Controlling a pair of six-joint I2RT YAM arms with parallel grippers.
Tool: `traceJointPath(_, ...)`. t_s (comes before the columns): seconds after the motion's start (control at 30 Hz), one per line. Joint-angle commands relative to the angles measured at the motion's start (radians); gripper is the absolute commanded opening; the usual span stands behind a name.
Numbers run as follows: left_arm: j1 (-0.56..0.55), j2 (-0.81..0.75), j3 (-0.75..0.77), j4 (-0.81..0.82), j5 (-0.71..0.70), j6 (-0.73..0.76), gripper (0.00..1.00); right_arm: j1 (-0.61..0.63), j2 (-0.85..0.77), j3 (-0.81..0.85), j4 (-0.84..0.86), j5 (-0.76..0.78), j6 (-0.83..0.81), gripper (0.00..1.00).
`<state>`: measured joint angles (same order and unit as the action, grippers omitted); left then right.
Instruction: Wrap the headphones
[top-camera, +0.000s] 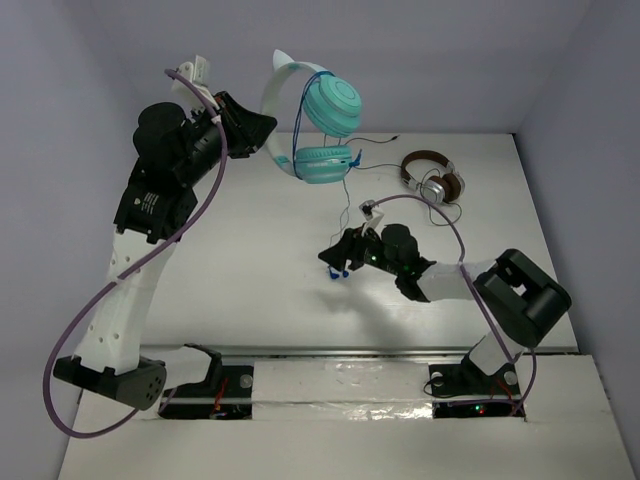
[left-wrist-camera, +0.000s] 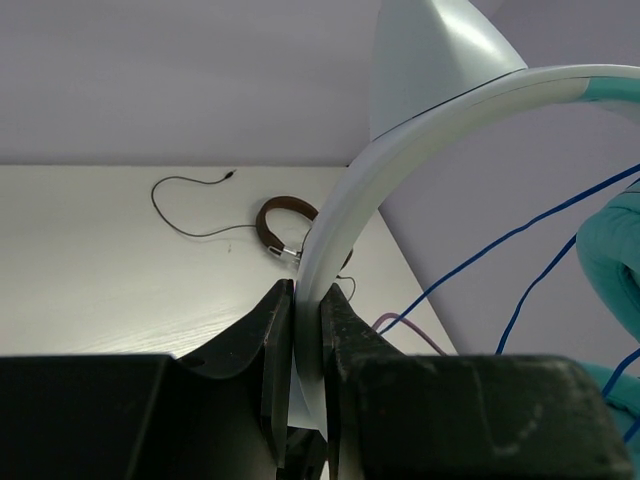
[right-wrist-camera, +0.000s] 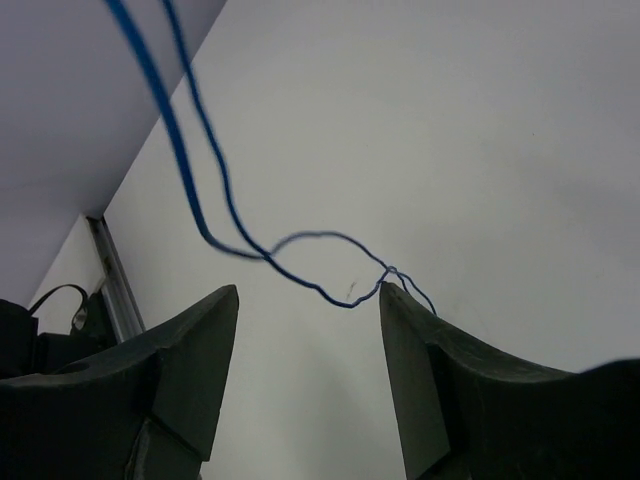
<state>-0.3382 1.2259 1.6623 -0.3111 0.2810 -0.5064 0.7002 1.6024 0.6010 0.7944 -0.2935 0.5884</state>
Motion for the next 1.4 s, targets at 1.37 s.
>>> traceJointPath(1.37,0.004,0.012,0.086,0.076,0.015,-0.040,0.00,0.048,0.340,0.180,0.131,0.168,-0.070,0.59)
